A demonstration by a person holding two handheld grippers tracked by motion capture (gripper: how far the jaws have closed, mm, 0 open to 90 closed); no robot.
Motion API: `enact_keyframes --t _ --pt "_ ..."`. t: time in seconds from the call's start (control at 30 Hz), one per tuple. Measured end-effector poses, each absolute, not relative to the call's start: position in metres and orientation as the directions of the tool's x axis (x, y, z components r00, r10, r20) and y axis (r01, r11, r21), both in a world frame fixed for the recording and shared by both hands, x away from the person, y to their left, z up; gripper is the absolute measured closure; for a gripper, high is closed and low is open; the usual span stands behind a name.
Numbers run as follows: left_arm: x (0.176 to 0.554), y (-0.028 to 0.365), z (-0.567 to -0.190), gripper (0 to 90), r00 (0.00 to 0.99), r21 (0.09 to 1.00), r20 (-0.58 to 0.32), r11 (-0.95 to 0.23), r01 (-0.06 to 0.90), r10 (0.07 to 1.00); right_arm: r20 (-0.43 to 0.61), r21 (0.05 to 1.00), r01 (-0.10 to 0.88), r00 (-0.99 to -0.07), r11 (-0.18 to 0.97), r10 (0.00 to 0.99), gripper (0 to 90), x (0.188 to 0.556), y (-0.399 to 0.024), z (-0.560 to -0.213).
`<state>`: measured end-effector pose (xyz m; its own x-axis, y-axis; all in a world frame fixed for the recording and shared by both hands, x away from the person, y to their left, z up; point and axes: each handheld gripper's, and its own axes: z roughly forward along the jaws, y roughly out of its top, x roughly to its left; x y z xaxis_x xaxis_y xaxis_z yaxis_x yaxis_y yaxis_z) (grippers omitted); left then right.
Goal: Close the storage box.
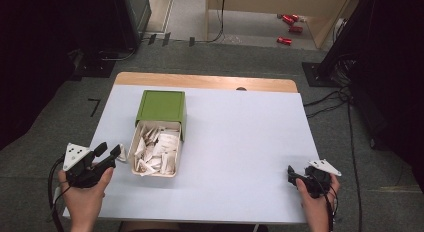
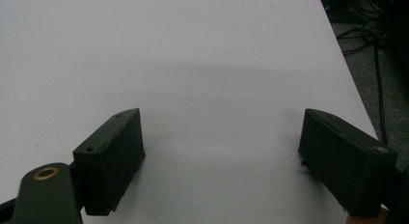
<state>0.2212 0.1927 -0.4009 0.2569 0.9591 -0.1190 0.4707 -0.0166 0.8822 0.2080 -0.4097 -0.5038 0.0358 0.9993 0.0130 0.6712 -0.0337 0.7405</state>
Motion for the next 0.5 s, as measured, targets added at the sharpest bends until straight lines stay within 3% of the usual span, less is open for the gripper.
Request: enact_keyframes --t 0.5 --pt "0.215 0.172 -0.402 58.0 0.318 0.872 -0.125 -0.049 0.487 0.94 0.013 0.741 0.671 0.036 -0.034 0.999 15.7 0.208 -0.41 -0.504"
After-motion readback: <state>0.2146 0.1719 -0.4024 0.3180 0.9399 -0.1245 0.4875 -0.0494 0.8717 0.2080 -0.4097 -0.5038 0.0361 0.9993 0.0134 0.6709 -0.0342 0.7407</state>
